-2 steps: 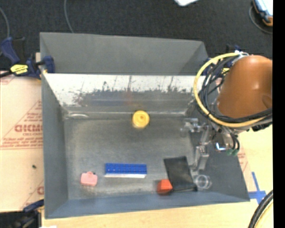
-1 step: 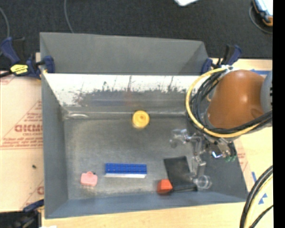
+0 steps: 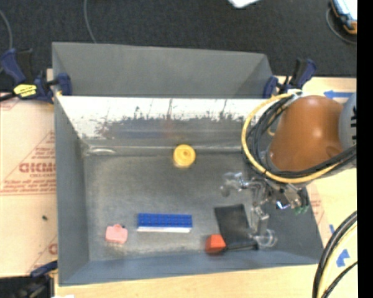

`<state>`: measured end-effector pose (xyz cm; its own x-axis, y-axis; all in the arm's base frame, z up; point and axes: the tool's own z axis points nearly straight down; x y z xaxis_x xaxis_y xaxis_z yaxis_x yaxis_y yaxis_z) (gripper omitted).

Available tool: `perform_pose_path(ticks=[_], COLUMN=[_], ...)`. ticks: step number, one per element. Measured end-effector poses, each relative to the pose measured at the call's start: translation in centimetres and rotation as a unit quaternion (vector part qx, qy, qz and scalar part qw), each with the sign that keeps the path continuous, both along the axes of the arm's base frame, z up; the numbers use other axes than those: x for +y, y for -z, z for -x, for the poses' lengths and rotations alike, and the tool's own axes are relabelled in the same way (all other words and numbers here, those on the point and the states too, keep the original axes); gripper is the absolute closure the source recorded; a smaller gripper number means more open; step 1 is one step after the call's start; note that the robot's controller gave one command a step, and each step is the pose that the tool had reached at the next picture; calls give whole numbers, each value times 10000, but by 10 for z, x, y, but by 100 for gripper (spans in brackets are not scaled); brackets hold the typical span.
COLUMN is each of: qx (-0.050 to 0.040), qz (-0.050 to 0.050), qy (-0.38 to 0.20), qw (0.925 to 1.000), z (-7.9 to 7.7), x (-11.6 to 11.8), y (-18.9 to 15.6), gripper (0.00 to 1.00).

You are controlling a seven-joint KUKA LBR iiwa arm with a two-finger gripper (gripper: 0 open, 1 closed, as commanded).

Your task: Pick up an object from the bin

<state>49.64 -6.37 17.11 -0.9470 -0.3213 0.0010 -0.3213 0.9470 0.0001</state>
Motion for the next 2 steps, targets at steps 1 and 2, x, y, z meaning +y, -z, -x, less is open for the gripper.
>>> perform_pose_path(ticks=[1, 2], qx=[-41, -32], qz=[5, 5], qy=[-179, -1270], qw=[9998, 9919], z=[-65, -20], x=[20, -5], y=[-1, 65], gripper=[0, 0])
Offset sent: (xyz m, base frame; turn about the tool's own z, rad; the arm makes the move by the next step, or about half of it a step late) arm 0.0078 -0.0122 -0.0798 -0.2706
